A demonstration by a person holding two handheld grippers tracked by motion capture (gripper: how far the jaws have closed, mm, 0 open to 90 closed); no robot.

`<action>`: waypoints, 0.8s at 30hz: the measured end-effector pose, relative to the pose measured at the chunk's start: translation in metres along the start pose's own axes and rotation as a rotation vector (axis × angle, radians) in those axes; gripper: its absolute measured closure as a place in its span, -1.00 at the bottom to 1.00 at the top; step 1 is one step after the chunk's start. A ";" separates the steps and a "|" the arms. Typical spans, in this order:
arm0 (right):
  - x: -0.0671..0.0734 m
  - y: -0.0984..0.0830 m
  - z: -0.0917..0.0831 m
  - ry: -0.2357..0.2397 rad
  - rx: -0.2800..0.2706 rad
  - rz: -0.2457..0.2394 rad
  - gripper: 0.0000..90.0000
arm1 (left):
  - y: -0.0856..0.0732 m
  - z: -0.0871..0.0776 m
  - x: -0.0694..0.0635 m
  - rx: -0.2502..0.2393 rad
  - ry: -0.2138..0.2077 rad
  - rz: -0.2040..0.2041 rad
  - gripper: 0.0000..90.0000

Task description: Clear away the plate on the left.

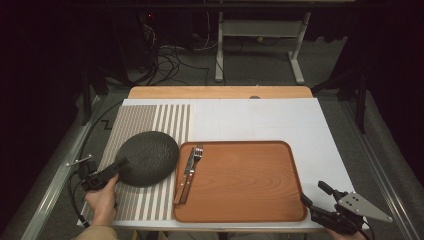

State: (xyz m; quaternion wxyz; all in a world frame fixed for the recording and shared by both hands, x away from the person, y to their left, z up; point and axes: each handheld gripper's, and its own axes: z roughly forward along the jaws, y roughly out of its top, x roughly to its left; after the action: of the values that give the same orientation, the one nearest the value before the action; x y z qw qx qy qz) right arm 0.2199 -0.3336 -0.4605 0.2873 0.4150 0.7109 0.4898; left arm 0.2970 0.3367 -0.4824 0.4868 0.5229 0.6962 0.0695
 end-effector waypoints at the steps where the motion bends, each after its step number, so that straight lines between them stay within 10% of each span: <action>1: 0.000 0.000 0.000 0.000 0.000 0.000 -0.40 | 0.001 0.002 0.000 -0.003 0.003 -0.001 -0.13; 24: 0.000 0.000 0.001 0.001 0.004 0.003 -0.40 | 0.008 0.024 0.004 -0.006 -0.036 -0.081 0.23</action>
State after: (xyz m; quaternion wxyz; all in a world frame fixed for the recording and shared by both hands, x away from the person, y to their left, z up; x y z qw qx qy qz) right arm 0.2207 -0.3336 -0.4609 0.2853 0.4164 0.7115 0.4889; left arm 0.3208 0.3334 -0.4925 0.5034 0.4940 0.7076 0.0423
